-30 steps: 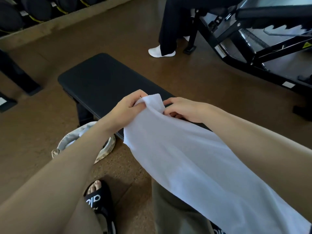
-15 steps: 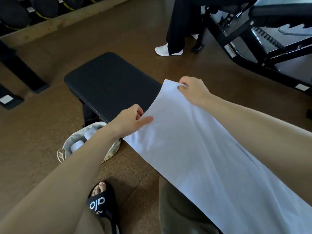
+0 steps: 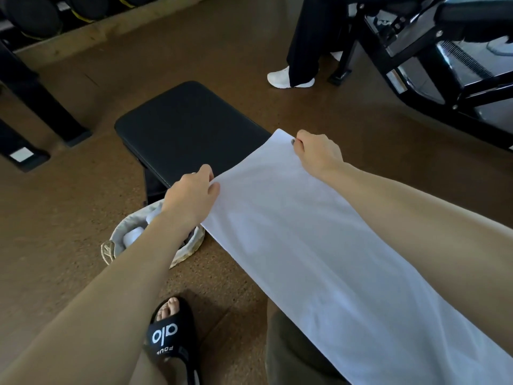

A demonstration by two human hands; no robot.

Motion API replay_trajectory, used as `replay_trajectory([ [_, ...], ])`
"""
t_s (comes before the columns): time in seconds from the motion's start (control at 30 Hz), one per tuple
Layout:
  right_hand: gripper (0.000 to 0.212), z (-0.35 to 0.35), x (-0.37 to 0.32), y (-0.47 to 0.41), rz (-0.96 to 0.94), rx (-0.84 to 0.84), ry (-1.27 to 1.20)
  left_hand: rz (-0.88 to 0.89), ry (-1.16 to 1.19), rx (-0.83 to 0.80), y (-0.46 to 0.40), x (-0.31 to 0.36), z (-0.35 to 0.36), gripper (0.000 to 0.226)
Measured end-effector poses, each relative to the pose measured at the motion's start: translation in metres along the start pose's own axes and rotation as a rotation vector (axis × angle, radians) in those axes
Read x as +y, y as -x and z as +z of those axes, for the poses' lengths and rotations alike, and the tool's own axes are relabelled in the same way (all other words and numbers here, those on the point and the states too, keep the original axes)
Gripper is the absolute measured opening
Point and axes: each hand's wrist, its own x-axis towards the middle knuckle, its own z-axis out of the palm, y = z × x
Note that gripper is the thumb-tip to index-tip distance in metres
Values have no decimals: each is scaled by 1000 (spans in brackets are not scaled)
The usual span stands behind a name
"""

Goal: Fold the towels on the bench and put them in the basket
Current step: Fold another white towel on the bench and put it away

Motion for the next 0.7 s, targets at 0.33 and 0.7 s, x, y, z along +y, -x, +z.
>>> replay_trajectory([
  [0.33, 43, -11, 9, 2, 110, -150, -120, 69, -324, 239, 4, 24, 4, 54],
  [0.7, 36, -83, 156, 206, 220, -297, -283, 616, -321, -268, 125, 140, 90, 73],
])
